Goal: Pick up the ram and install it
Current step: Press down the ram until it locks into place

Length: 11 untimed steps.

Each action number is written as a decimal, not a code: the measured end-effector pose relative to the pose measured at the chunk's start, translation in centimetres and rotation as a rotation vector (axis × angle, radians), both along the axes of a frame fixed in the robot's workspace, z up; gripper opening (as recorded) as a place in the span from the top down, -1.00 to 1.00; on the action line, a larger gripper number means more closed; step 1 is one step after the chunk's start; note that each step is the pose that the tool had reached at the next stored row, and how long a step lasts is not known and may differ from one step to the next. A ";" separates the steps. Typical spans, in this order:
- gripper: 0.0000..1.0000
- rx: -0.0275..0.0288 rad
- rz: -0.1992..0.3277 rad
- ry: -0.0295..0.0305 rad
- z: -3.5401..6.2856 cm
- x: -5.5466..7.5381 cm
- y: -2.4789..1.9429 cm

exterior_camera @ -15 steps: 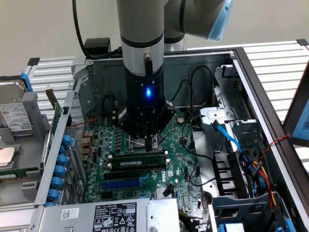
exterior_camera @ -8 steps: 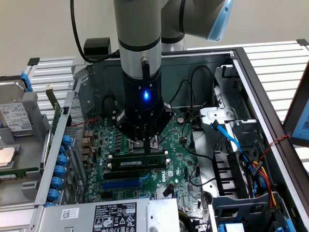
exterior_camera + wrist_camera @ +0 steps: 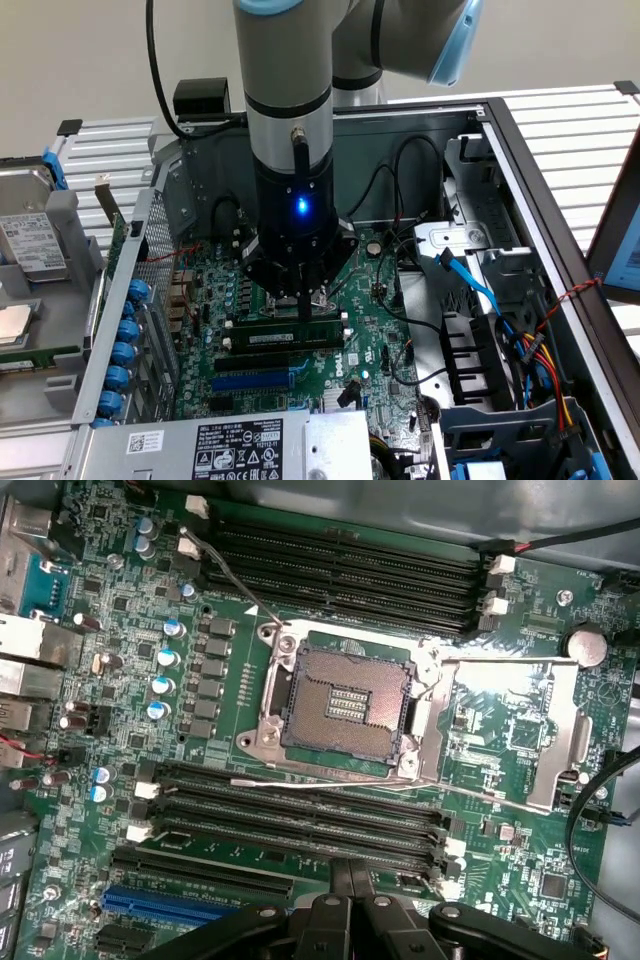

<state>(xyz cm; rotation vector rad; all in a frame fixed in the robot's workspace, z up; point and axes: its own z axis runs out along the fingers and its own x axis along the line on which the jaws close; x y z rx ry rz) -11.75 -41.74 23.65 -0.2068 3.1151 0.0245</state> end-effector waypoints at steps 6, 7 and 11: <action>0.79 0.0001 -0.083 -0.0002 -0.01 0.0 0.00; 0.79 0.0001 -0.098 -0.0001 -0.01 0.0 0.00; 0.79 0.0000 -0.109 -0.0001 -0.01 0.0 0.00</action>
